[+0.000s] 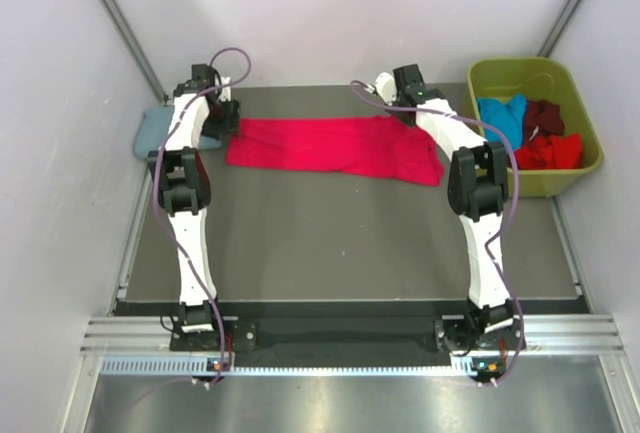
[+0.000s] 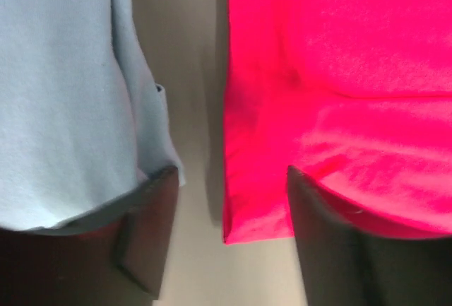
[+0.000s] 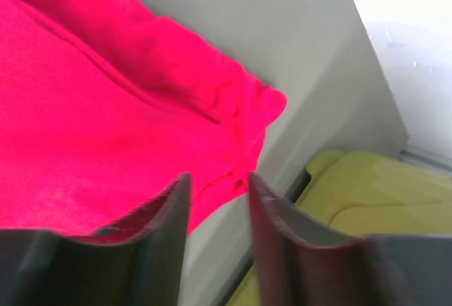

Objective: Fold and stack the t-shirts
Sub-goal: Fold the tshirt

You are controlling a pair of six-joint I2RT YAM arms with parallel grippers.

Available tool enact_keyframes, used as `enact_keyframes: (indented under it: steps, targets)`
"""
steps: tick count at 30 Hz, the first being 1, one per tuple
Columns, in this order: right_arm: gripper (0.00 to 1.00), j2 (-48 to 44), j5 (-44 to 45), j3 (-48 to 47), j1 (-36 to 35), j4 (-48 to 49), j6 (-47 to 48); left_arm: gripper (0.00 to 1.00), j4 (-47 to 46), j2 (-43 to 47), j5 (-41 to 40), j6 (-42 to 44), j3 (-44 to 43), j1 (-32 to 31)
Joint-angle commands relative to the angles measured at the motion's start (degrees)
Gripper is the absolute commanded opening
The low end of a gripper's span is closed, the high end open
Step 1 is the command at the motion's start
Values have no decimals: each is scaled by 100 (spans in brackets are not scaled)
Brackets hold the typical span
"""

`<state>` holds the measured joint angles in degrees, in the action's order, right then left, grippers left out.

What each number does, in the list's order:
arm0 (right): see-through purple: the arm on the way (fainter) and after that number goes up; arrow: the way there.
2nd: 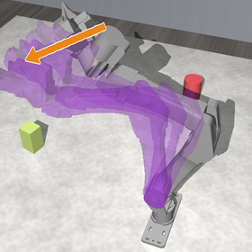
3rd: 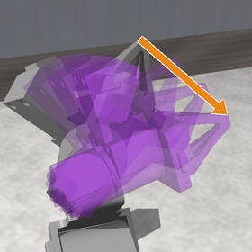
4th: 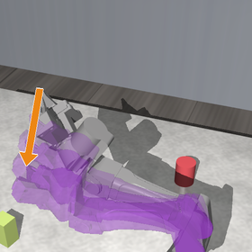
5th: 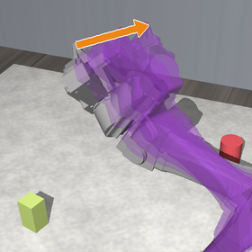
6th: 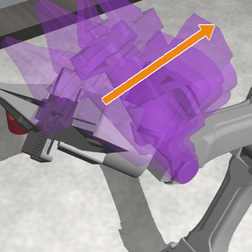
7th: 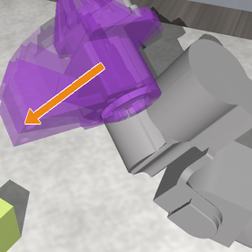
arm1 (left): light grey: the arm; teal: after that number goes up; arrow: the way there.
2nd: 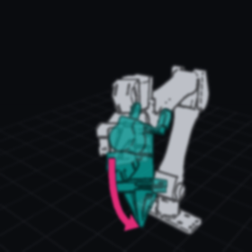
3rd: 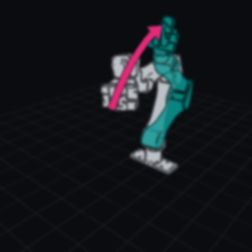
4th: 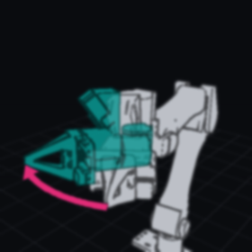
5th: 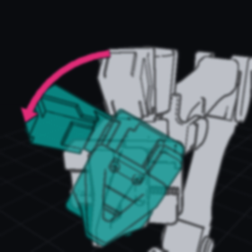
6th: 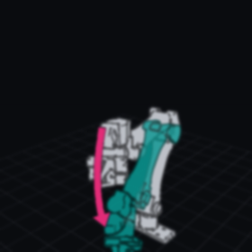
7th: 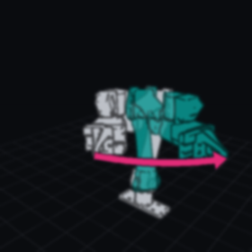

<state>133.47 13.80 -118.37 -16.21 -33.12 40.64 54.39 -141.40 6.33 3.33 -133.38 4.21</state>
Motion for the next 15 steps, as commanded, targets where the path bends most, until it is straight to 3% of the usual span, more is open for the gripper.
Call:
enact_keyframes:
  steps: [1, 3, 6, 9, 15]
  targets:
    - [42, -119, 448, -319, 48, 438, -258, 73, -236, 498, -80, 27, -48, 1]
    - [58, -313, 483, -284, 56, 465, -460, 76, -332, 911, 35, 36, 66, 1]
    - [67, -812, 466, -152, 47, 465, -749, 83, -762, 1544, 176, -43, 879, 10]
    - [67, -1102, 81, 41, 39, 167, -1127, 82, -825, 1897, 290, -96, 1637, 10]
    - [65, -1402, -1351, 902, 82, -589, -2058, 73, -622, 1634, 677, -289, 2201, 10]
